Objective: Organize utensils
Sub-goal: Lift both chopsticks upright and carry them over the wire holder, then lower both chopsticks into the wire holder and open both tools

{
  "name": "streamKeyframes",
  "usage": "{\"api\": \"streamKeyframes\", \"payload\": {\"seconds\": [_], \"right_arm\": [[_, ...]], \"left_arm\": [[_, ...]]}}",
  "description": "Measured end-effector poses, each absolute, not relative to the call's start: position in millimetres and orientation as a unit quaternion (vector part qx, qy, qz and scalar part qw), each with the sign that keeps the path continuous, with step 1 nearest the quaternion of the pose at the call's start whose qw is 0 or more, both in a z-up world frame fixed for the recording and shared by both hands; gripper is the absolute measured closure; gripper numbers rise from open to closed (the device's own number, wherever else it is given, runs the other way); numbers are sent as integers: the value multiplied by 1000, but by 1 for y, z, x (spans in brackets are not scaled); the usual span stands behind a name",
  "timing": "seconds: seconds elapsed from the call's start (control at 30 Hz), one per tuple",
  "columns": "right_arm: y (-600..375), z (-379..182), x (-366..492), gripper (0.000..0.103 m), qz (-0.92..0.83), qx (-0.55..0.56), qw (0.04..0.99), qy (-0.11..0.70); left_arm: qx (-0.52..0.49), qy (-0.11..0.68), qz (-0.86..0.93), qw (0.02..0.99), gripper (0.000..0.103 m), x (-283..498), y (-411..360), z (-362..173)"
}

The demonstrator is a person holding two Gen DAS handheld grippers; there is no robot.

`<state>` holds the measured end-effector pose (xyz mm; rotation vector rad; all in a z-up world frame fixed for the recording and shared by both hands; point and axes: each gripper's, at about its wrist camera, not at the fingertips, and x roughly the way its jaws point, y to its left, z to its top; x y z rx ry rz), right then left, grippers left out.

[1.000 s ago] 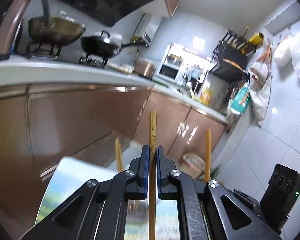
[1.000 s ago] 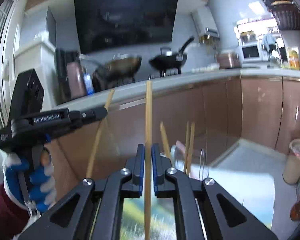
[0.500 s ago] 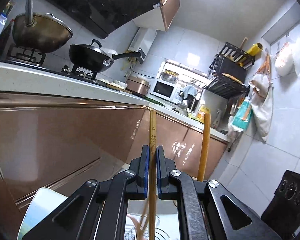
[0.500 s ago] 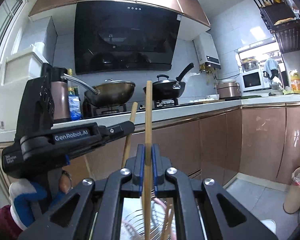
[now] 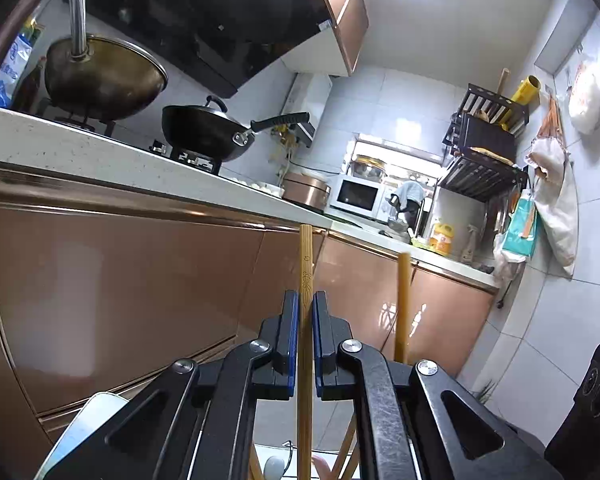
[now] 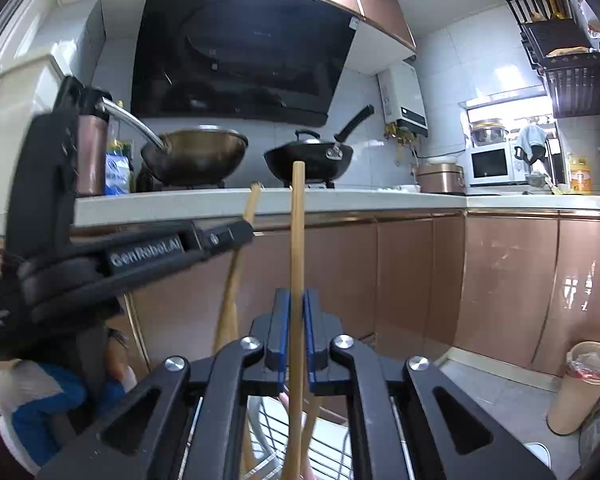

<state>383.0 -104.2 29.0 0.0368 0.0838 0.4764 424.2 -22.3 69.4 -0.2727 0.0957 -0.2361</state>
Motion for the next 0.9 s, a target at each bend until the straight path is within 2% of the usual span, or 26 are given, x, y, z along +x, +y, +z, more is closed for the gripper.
{"api": "streamKeyframes", "payload": {"seconds": [0.53, 0.9], "right_arm": [[-101, 15, 371, 96, 217, -10, 975, 47], [-103, 16, 371, 96, 227, -8, 973, 49]], "left_arm": [[-131, 56, -92, 986, 97, 428, -34, 36], [-155, 63, -102, 981, 97, 430, -15, 37]]}}
